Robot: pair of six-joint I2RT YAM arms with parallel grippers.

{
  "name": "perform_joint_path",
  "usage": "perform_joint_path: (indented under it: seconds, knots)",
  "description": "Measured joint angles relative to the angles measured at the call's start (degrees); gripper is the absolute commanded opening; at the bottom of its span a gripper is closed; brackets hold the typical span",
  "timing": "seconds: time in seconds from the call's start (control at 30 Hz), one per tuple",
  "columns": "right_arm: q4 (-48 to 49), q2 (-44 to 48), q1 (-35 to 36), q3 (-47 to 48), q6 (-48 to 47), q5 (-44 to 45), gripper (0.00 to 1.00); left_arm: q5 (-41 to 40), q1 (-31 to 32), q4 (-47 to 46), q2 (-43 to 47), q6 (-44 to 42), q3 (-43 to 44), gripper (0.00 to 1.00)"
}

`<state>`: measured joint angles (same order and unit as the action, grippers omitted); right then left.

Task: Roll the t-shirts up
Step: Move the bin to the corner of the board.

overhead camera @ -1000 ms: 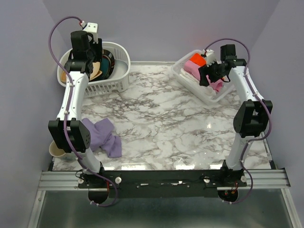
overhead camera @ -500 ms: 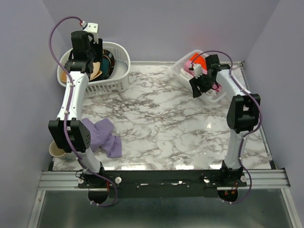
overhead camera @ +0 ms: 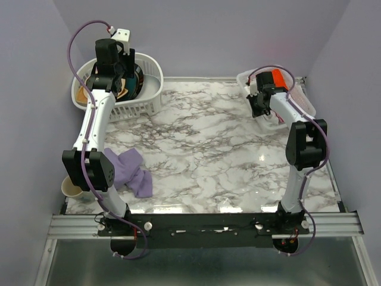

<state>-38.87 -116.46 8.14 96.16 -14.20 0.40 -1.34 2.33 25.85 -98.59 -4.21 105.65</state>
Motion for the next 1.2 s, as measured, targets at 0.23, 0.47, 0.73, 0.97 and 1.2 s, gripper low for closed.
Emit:
perform_joint_path:
  seconds: [0.23, 0.47, 0.73, 0.97, 1.2]
  knots:
    - [0.4, 0.4, -0.8, -0.7, 7.9, 8.9, 0.01, 0.0, 1.1, 0.0, -0.5, 0.0, 0.0, 0.61]
    - [0.6, -2.5, -2.7, 2.8, 9.1, 13.6, 0.01, 0.0, 1.9, 0.1, -1.7, -0.1, 0.9, 0.63]
    - [4.6, -6.4, -7.2, 6.7, 3.8, 17.6, 0.01, 0.0, 2.9, 0.1, -2.2, -0.6, 1.6, 0.63]
    - [7.4, -6.6, -8.0, 5.7, -2.7, 18.3, 0.59, -0.1, 3.4, 0.1, -2.2, -0.9, 1.6, 0.68]
    - [6.3, -5.0, -7.4, 5.5, -6.6, 15.1, 0.88, 6.1, 3.3, 4.8, -0.8, -8.4, -1.4, 0.74]
